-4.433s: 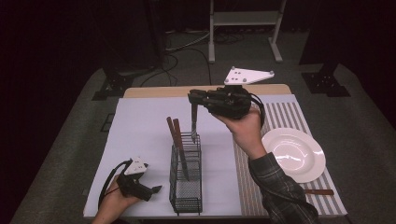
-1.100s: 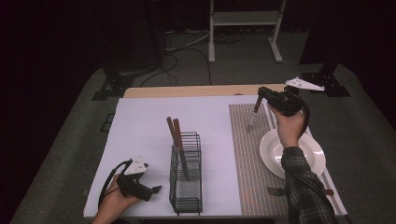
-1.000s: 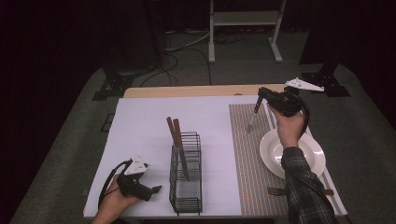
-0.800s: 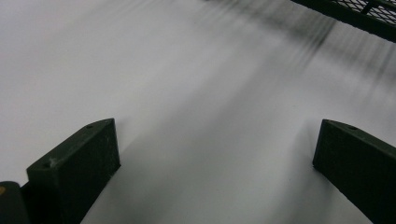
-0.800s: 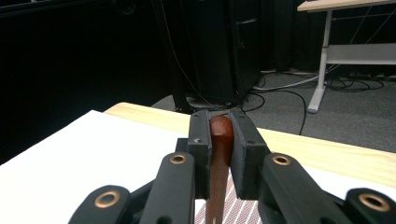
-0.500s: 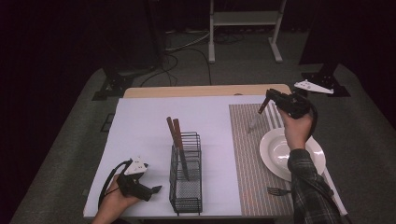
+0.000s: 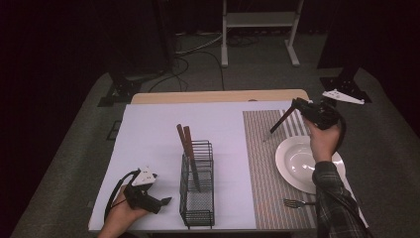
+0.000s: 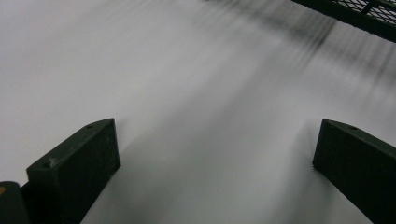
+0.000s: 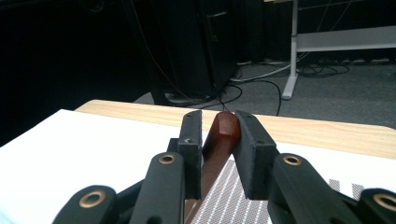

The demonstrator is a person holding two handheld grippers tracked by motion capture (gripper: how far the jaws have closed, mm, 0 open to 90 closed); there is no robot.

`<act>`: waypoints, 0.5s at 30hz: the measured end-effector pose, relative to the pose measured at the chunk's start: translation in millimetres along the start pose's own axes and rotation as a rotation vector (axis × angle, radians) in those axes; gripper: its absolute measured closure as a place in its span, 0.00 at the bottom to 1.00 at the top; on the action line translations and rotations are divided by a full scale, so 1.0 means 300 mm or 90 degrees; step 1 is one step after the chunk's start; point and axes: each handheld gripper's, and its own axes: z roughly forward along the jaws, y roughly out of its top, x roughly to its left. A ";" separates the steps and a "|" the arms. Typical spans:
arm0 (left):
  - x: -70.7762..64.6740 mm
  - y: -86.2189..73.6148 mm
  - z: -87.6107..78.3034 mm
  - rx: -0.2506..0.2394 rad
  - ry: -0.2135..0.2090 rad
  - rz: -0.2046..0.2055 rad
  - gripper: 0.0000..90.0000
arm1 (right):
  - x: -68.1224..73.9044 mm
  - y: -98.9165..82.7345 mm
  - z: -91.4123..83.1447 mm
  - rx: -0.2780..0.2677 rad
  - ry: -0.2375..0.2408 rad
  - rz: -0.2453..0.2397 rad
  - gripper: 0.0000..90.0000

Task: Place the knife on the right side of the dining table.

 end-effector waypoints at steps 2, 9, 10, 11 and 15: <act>0.000 0.000 0.000 0.000 0.000 0.000 0.00 | -0.012 -0.006 -0.006 0.002 -0.004 0.000 0.80; 0.000 0.000 0.000 0.000 0.000 0.000 0.00 | -0.043 -0.024 -0.025 0.009 -0.019 0.008 0.78; 0.000 0.000 0.000 0.000 0.000 0.000 0.00 | -0.049 -0.027 -0.028 0.010 -0.021 0.008 0.78; 0.000 0.000 0.000 0.000 0.000 0.000 0.00 | -0.054 -0.029 -0.030 0.011 -0.023 0.010 0.78; 0.000 0.000 0.000 0.000 0.000 0.000 0.00 | -0.071 -0.040 -0.035 0.015 -0.028 0.017 0.76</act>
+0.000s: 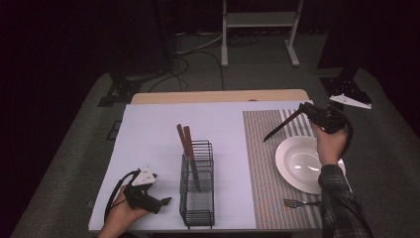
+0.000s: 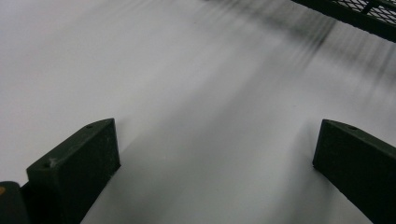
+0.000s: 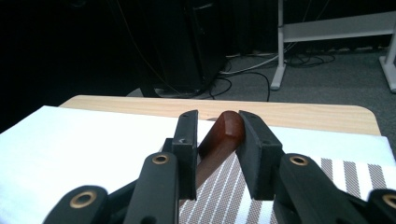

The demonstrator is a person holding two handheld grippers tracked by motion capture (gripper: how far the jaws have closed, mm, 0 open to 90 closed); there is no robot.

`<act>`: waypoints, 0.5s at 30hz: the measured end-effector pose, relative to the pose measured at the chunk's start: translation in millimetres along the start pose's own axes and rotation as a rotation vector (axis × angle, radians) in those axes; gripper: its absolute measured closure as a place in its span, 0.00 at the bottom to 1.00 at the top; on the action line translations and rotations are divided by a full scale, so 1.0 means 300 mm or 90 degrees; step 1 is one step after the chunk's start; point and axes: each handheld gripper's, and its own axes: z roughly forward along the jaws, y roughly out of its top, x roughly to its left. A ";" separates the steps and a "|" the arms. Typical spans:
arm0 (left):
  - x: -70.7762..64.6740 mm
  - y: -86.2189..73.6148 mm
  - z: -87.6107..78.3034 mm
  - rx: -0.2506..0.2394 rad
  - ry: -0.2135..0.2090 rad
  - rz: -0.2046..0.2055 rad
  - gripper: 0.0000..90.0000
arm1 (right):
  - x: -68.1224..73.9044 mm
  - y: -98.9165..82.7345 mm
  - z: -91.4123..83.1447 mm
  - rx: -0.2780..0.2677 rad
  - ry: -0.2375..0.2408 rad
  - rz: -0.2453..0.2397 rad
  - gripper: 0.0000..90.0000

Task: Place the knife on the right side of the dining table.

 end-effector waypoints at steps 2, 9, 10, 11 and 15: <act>0.000 0.000 0.000 0.000 0.000 0.000 0.00 | -0.008 -0.005 -0.001 0.001 -0.003 0.001 0.76; 0.000 0.000 0.000 0.000 0.000 0.000 0.00 | -0.033 -0.024 -0.006 0.005 -0.008 0.011 0.72; 0.000 0.000 0.000 0.000 0.000 0.000 0.00 | -0.036 -0.026 -0.007 0.006 -0.010 0.012 0.72; 0.000 0.000 0.000 0.000 0.000 0.000 0.00 | -0.039 -0.029 -0.008 0.009 -0.012 0.012 0.71; 0.000 0.000 0.000 0.000 0.000 0.000 0.00 | -0.052 -0.040 -0.013 0.020 -0.026 0.003 0.67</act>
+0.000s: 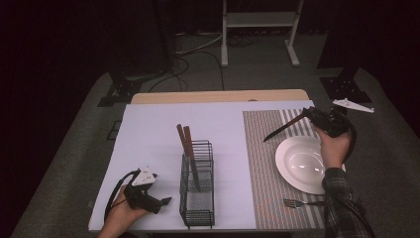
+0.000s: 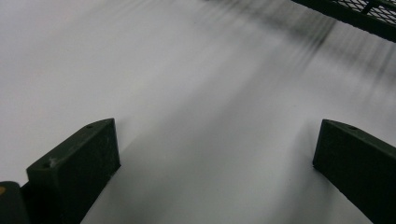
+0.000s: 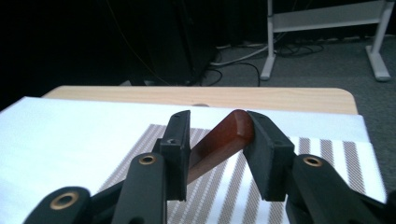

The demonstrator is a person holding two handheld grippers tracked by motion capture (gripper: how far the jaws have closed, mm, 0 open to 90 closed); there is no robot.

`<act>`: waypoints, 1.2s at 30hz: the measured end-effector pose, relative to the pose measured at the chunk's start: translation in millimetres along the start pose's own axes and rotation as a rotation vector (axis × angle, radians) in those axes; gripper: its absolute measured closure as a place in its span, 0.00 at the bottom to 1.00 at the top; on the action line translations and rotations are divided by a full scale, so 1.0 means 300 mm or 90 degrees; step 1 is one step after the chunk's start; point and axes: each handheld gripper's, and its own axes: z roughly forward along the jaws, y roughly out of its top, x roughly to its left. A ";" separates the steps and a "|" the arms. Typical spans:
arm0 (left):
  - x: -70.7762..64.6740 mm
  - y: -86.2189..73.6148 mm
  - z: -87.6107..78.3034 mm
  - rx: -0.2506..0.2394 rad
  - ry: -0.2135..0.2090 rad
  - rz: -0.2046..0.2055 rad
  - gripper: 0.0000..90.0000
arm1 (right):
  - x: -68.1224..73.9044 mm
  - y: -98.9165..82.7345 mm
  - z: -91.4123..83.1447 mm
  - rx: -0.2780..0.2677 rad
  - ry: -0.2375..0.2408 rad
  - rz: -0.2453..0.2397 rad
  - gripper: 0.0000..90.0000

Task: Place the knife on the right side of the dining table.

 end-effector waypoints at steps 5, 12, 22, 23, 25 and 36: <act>0.000 0.000 0.000 0.000 0.000 0.000 0.00 | -0.021 -0.019 -0.006 0.011 -0.012 0.003 0.66; 0.000 0.000 0.000 0.000 0.000 0.000 0.00 | -0.045 -0.041 -0.013 0.022 -0.016 0.010 0.62; 0.000 0.000 0.000 0.000 0.000 0.000 0.00 | -0.067 -0.070 -0.010 0.036 -0.030 0.022 0.57; 0.000 0.000 0.000 0.000 0.000 0.000 0.00 | -0.068 -0.072 -0.010 0.039 -0.032 0.023 0.57; 0.000 0.000 0.000 0.000 0.000 0.000 0.00 | -0.070 -0.077 -0.011 0.043 -0.035 0.024 0.56; 0.000 0.000 0.000 0.000 0.000 0.000 0.00 | -0.082 -0.097 -0.002 0.069 -0.050 0.034 0.49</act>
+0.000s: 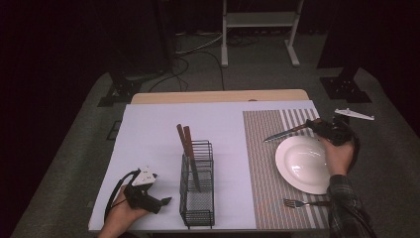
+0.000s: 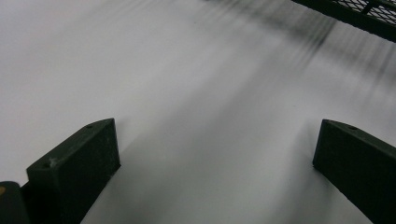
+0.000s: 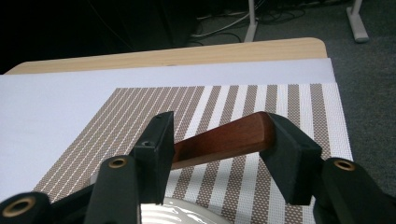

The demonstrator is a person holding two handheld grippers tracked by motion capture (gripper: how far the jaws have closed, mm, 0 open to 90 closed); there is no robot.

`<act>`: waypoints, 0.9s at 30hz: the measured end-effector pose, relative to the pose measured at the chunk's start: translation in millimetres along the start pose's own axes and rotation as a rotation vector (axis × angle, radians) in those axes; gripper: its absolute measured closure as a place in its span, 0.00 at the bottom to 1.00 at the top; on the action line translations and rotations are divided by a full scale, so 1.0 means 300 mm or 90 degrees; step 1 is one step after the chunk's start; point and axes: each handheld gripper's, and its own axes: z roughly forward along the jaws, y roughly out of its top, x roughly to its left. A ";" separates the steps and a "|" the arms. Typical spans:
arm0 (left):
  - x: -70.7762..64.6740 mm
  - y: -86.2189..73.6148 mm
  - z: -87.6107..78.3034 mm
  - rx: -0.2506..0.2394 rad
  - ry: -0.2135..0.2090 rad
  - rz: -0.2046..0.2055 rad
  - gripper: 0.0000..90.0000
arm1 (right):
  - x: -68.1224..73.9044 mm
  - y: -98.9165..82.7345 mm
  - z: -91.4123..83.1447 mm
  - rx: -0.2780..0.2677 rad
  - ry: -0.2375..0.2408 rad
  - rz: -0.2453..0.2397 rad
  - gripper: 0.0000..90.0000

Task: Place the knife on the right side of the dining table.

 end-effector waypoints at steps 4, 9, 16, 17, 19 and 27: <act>0.000 0.000 0.000 0.000 0.000 0.000 0.00 | -0.006 -0.007 0.007 0.008 -0.003 0.007 0.46; 0.000 0.000 0.000 0.000 0.000 0.000 0.00 | -0.013 -0.016 0.016 0.016 -0.007 0.017 0.44; 0.000 0.000 0.000 0.000 0.000 0.000 0.00 | -0.016 -0.021 0.024 0.028 -0.014 0.014 0.41; 0.000 0.000 0.000 0.000 0.000 0.000 0.00 | -0.017 -0.022 0.025 0.031 -0.015 0.017 0.41; 0.000 0.000 0.000 0.000 0.000 0.000 0.00 | -0.019 -0.023 0.027 0.036 -0.017 0.016 0.40; 0.000 0.000 0.000 0.000 0.000 0.000 0.00 | -0.024 -0.032 0.041 0.059 -0.031 0.019 0.38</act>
